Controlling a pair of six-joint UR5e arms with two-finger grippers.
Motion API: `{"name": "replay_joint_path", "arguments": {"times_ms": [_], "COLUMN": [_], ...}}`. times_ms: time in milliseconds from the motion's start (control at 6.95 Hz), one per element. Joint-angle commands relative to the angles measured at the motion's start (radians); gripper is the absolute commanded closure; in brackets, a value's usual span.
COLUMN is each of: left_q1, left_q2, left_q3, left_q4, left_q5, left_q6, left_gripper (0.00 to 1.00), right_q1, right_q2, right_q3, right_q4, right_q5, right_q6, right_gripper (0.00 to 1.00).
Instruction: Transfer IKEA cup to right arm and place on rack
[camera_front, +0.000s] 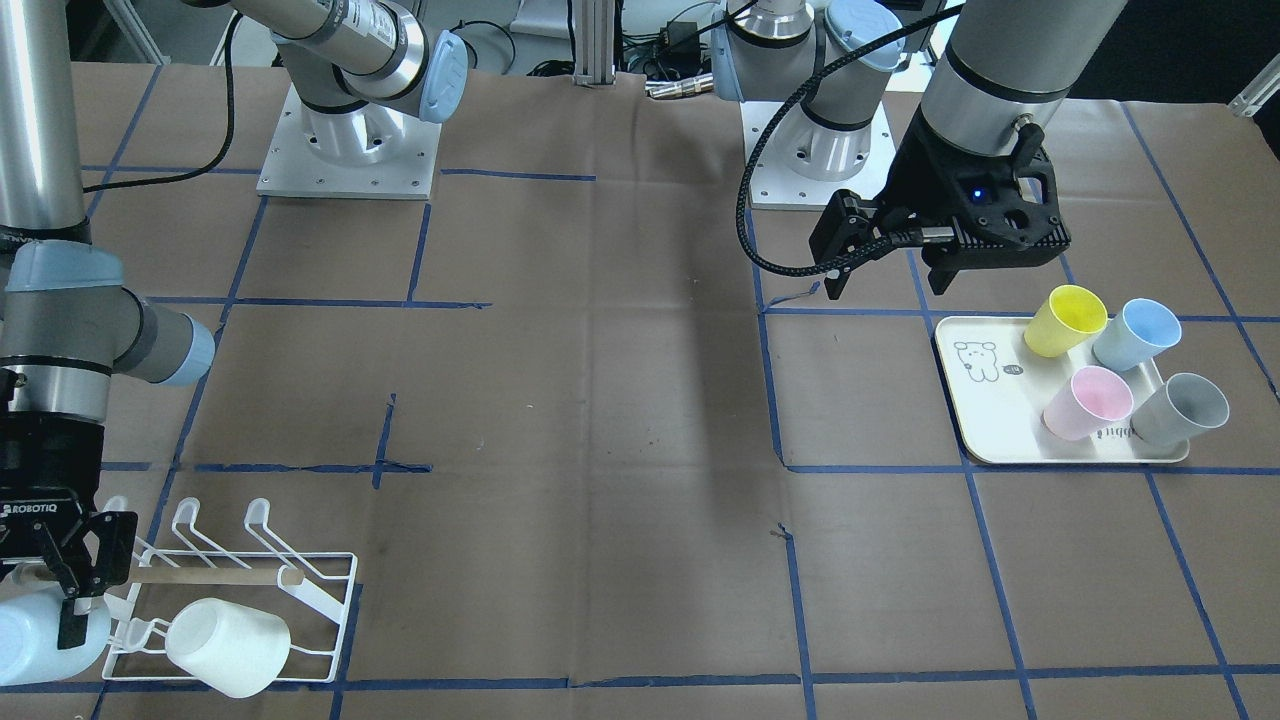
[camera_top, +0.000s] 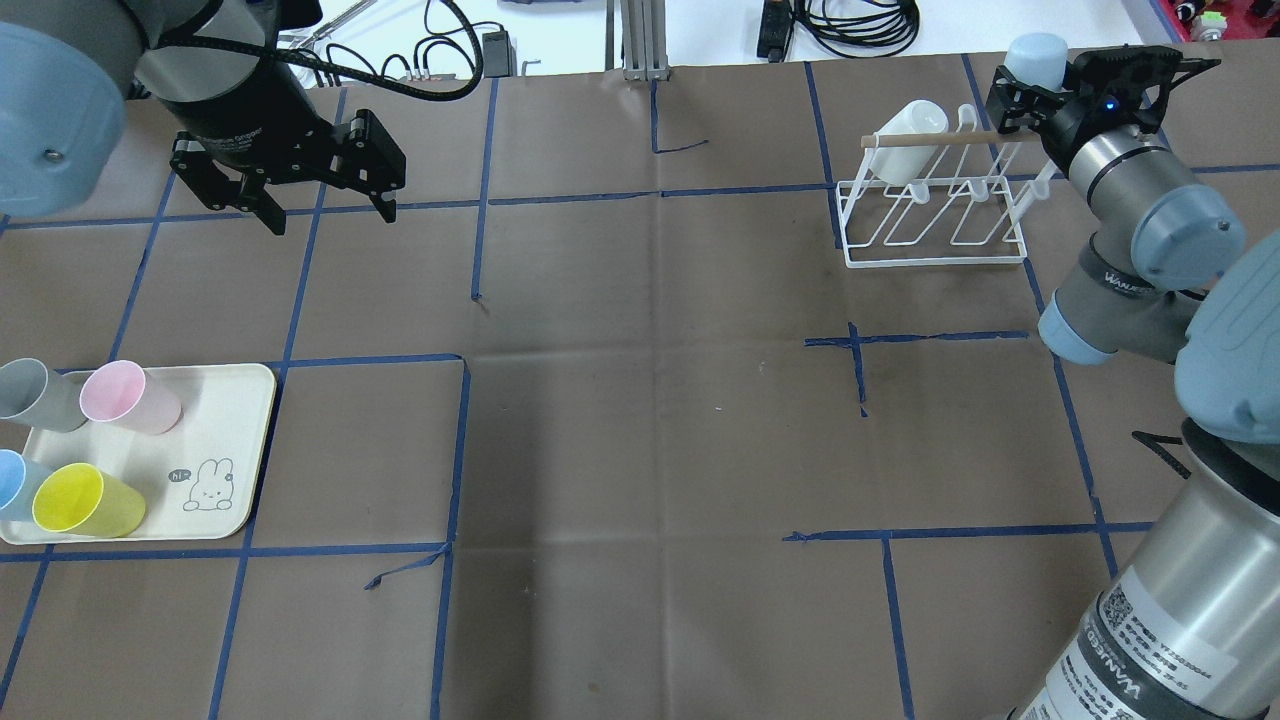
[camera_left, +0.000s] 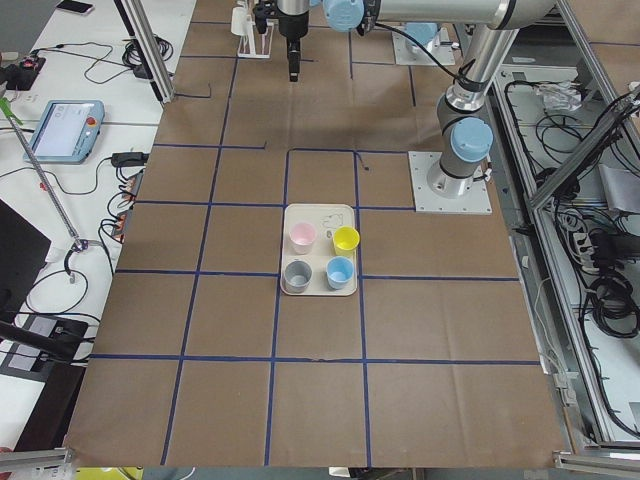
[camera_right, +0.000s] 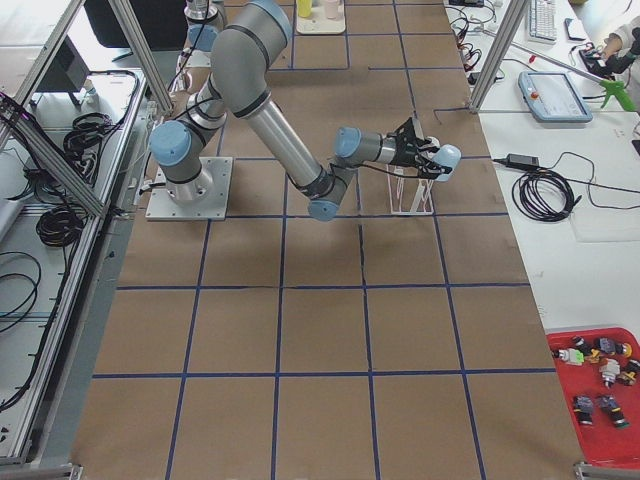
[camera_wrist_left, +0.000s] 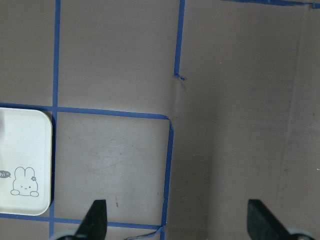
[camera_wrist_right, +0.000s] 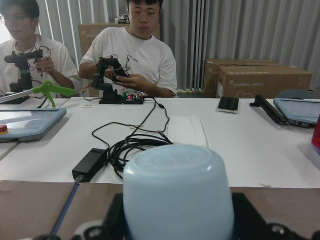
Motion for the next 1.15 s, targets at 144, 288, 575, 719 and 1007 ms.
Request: {"name": "replay_joint_path", "arguments": {"times_ms": [144,288,575,719,1007], "left_q1": [0.003,0.005,0.005,0.005,0.005], "left_q2": [-0.002,-0.002,-0.002,-0.002,-0.002], "left_q3": [0.0,0.0,0.0,0.0,0.0], "left_q4": [0.0,0.0,0.0,0.0,0.0], "left_q5": [0.0,0.001,0.003,0.003,0.003], "left_q6": [0.015,0.029,0.058,0.058,0.058], "left_gripper": [0.0,0.0,0.0,0.0,0.0], "right_q1": [0.0,0.0,0.0,0.0,0.002], "right_q2": [0.0,-0.003,-0.05,-0.111,-0.283], "right_q3": [-0.001,-0.004,-0.03,-0.033,-0.022], "right_q4": [0.003,0.01,0.02,0.124,0.463], "right_q5": [0.001,0.001,-0.007,-0.008,-0.016], "right_q6": [0.002,0.002,-0.001,-0.002,-0.019], "right_gripper": [0.01,0.01,0.01,0.0,0.0]}}
